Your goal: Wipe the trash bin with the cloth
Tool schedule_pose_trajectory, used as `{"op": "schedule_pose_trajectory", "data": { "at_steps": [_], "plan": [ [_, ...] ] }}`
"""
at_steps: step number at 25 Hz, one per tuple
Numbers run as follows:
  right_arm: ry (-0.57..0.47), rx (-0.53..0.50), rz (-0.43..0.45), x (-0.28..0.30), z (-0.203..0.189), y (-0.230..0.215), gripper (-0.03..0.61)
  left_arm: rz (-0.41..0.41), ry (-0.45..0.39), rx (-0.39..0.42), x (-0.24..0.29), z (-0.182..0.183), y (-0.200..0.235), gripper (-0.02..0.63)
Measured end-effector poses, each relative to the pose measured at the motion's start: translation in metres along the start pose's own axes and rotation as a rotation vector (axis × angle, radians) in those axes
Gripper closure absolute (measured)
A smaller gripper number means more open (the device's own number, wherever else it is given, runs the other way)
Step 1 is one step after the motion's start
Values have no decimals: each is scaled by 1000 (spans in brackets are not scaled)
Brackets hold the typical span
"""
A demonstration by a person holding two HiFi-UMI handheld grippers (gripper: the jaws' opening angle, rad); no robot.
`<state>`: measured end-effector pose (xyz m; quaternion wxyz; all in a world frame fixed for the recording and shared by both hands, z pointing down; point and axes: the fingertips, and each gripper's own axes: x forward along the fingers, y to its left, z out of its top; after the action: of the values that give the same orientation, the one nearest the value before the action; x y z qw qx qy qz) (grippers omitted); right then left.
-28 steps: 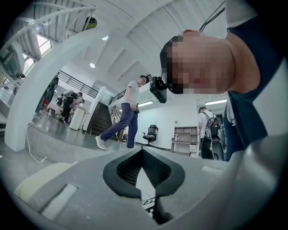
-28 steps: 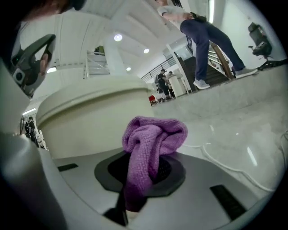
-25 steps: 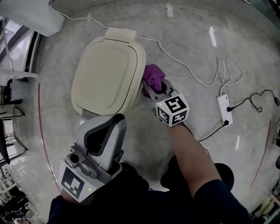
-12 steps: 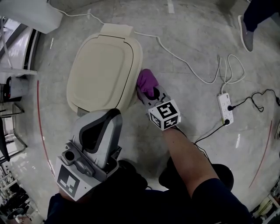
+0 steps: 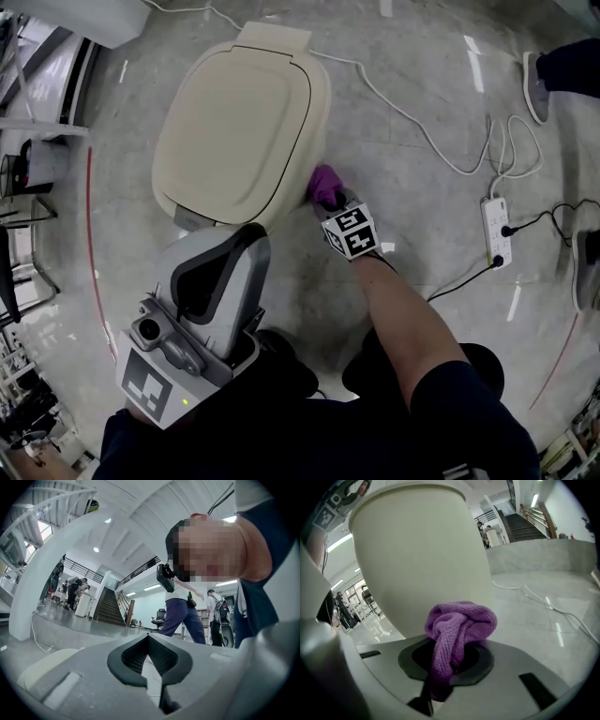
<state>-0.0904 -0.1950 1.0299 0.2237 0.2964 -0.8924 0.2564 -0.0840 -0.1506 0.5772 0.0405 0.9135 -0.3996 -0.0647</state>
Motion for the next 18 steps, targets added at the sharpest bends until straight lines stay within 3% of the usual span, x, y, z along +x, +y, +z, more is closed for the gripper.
{"op": "schedule_pose_trajectory", "data": {
  "at_steps": [7,13,18],
  "plan": [
    [114,-54,68,0,-29,30,509,11,8,-4,-15,-1,5,615],
    [98,-146,163,-33,3,71,509,-17,52,5,-24,-14,13,615],
    [38,-147,202,-62,38,90,509,-17,53,16,-25,-9,22,615]
  ]
}}
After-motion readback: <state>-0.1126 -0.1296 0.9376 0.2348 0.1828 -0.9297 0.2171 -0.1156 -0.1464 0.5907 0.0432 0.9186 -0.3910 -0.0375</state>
